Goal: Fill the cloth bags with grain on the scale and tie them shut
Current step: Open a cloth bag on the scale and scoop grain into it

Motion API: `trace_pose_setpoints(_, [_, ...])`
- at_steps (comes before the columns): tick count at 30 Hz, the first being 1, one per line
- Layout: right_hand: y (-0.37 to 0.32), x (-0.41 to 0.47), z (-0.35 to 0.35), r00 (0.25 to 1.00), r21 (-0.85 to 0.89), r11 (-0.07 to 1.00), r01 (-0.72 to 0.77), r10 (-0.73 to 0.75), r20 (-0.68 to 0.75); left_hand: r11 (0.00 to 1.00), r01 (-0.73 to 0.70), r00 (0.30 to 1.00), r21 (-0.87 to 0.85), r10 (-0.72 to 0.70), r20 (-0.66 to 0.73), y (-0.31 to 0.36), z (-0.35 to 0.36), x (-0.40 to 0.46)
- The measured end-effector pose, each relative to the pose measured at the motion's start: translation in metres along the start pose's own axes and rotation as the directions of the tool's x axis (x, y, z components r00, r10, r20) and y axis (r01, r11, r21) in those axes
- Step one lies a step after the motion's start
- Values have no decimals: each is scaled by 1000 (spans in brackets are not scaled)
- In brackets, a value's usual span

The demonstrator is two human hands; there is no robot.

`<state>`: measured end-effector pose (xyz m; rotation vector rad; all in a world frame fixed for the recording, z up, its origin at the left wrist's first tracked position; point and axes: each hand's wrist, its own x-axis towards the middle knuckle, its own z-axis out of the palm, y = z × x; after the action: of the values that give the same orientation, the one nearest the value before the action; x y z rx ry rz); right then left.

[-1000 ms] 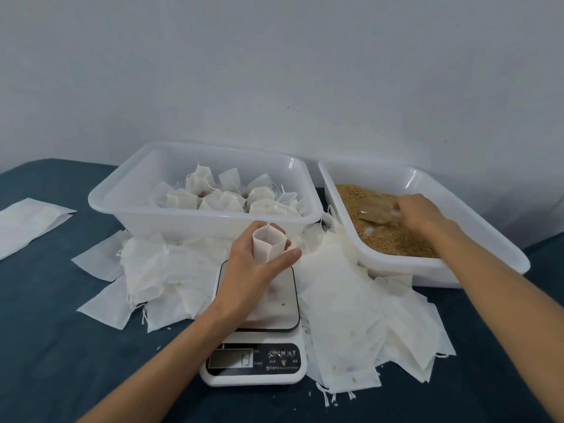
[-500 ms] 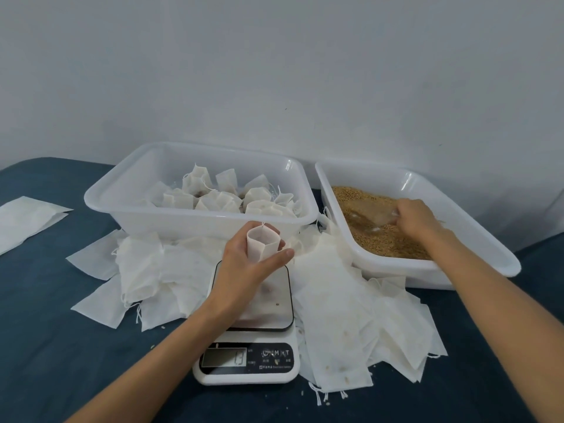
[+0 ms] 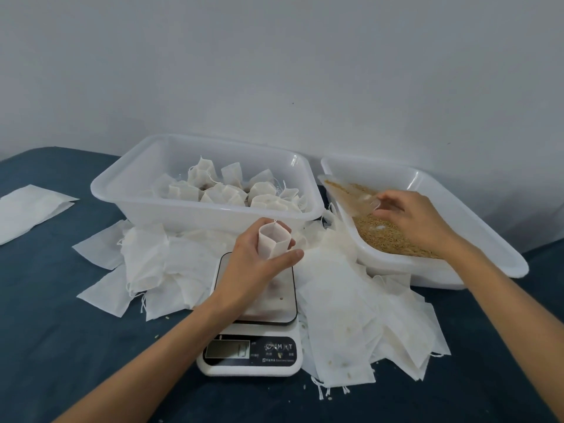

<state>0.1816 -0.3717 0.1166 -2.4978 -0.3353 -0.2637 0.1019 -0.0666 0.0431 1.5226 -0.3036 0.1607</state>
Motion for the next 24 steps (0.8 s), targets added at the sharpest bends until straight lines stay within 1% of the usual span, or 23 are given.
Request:
trace_pose_setpoints(2, [-22,-14,-2,991,27,996,87,-90,99,1000,-3,1000,-5,3,4,0,0,0])
trace_pose_setpoints(4, [-42,-26,-5,976,0,987,161,-159,150,1000,1,1000,-13,0,3,-1,0,0])
trace_pose_setpoints(8, [-72,-37,-12,955,-36,964,265,-257,147,999,14,1000,31,-13,-13,-1,1,-1])
trace_pose_setpoints(9, [-77,-38,-14,953,-71,957,280,-268,140,999,16,1000,44,-15,-16,-1,1,-1])
trace_pose_setpoints(12, [-89,-35,-17,944,-267,905,330,-312,108,998,12,1000,59,-11,-17,-1,1,-2])
trace_pose_setpoints(15, [-96,-33,-20,935,-349,868,354,-334,118,998,6,1000,58,-5,-13,0,1,-2])
trace_pose_setpoints(19, [-101,-32,-22,934,-437,826,356,-317,163,999,6,1000,35,-6,6,1,1,-3])
trace_pose_setpoints(24, [-110,-32,-24,942,-483,808,336,-292,167,999,-11,1000,32,11,20,0,1,-4])
